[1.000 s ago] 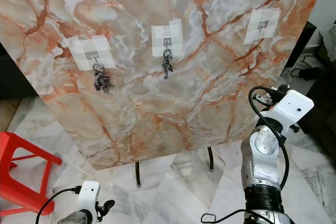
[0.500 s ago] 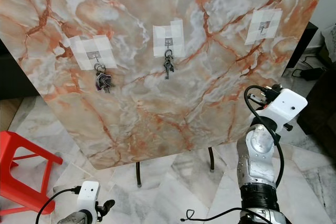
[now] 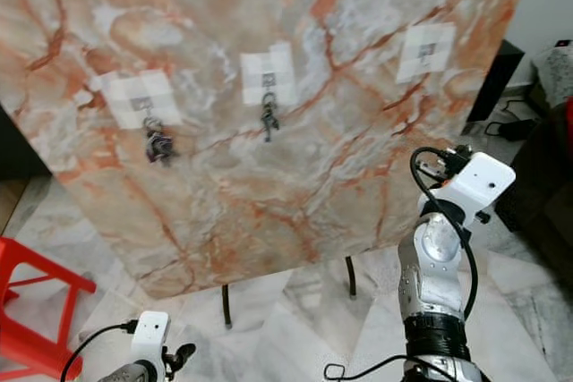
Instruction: Hang keys on a hook
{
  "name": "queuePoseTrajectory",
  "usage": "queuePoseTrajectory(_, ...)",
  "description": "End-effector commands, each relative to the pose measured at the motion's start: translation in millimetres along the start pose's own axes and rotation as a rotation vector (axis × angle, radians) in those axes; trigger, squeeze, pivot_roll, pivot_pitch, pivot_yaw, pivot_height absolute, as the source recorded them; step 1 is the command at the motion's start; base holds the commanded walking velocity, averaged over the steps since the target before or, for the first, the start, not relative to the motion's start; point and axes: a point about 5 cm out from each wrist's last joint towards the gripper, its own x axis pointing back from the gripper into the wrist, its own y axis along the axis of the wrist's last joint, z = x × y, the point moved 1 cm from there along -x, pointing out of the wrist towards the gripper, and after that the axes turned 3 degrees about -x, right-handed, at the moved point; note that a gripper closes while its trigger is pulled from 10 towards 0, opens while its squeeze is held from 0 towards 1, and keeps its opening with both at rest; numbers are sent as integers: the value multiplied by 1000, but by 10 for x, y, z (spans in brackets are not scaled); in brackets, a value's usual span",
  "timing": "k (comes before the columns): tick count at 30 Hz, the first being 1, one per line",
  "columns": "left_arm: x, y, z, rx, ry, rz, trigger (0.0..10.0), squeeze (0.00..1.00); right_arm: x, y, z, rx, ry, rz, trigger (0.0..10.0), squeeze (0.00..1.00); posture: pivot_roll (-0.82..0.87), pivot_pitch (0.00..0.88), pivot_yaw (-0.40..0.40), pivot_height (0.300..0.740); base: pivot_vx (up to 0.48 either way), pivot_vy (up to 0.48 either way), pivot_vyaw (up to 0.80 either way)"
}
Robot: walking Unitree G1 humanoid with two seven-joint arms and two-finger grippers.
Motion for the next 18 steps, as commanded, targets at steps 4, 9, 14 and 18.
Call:
queuePoseTrajectory(4, 9, -46, -8, -8, -2, 16, 10000, 0, -7, 33, 64, -19, 16, 0, 10000, 0, -152, 26, 9, 740, 193, -248, 0)
queuePoseTrajectory(9, 9, -49, -7, -7, 1, 17, 10000, 0, -5, 29, 69, -19, 18, 3, 10000, 0, -152, 26, 9, 740, 0, 0, 0)
queuePoseTrajectory(14, 9, -41, -6, 0, 5, 9, 10000, 0, -2, 12, 89, -17, 26, 15, 10000, 0, -152, 26, 9, 740, 0, 0, 0)
queuePoseTrajectory(18, 9, -41, -5, 0, 6, 9, 10000, 0, 4, -21, 104, -7, 37, 35, 10000, 0, -152, 26, 10, 740, 0, 0, 0)
